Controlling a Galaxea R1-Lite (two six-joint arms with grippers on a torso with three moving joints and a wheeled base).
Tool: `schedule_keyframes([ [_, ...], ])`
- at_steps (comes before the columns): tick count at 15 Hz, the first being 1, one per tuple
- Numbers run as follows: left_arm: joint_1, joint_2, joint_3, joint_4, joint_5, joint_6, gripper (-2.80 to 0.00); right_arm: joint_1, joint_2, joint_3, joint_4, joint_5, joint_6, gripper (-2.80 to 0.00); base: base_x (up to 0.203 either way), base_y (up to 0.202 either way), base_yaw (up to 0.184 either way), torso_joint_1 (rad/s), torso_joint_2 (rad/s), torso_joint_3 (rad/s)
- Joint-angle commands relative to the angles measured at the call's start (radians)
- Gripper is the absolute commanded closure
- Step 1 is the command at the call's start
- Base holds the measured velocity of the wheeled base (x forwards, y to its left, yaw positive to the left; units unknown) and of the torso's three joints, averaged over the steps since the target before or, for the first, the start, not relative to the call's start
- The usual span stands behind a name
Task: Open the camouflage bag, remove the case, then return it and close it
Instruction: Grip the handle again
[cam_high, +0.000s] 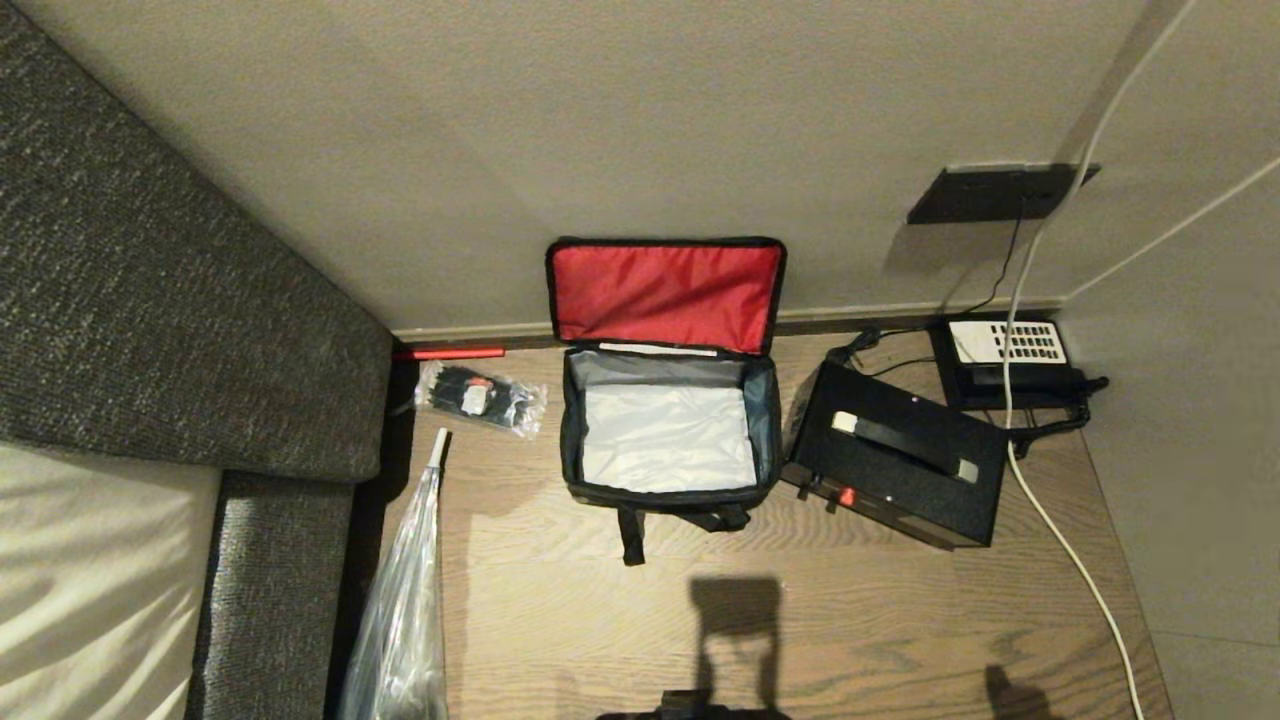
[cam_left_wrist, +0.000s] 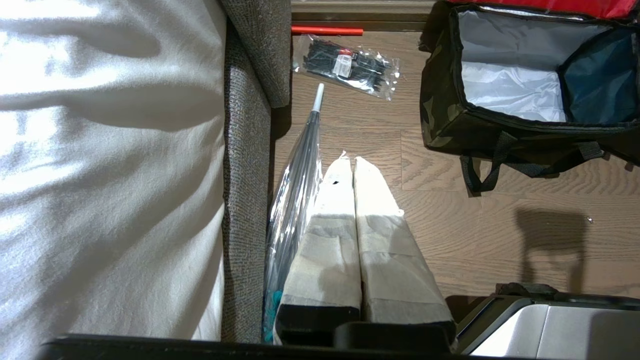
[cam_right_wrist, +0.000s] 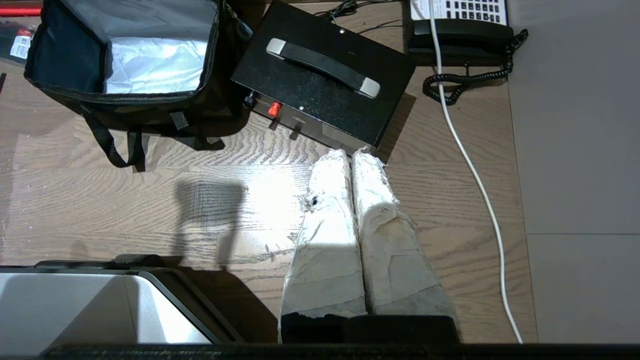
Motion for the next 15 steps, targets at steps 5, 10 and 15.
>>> schedule_keyframes([
  [5,0.0,0.0,0.002,-0.001,0.001,0.0,0.0,0.0,0.003,0.002,-0.007,-0.001,0.002,0.0,0.0,0.0,0.0,0.0,0.0,0.0],
  [10,0.0,0.0,0.002,0.001,0.001,0.008,0.0,0.0,0.003,0.002,-0.008,-0.003,-0.001,0.0,0.0,0.0,0.0,0.0,0.0,0.0],
  [15,0.0,0.0,0.002,-0.002,0.001,-0.004,0.0,0.0,0.003,0.002,-0.008,-0.003,0.004,0.0,-0.11,0.0,0.001,0.005,0.0,0.003],
])
